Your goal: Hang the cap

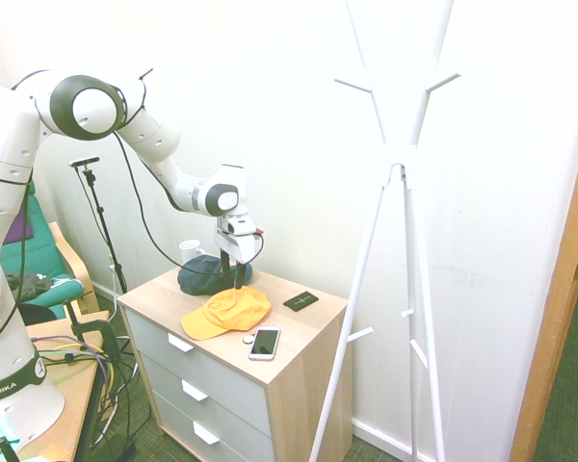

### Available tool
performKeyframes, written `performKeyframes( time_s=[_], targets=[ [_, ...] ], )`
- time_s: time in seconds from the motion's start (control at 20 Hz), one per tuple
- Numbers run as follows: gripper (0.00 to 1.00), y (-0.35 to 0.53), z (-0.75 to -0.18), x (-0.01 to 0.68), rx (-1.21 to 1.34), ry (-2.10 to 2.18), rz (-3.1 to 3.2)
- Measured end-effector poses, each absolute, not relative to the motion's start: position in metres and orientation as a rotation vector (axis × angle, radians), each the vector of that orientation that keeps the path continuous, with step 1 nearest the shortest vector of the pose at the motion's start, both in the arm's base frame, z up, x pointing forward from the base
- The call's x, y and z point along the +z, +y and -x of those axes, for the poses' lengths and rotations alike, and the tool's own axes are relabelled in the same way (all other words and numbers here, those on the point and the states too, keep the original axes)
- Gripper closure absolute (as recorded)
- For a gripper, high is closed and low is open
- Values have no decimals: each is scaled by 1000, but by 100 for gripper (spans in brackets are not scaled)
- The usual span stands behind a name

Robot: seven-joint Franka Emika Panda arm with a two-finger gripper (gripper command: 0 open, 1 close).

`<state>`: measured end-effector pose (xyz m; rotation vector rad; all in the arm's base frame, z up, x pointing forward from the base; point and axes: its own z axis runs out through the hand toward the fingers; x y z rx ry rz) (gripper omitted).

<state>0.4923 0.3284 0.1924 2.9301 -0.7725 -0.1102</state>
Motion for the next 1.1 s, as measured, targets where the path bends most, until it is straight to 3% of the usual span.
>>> performKeyframes(
  time_s=[1.1],
  targets=[
    [100,313,-521,158,-59,-756,-2929]
  ],
)
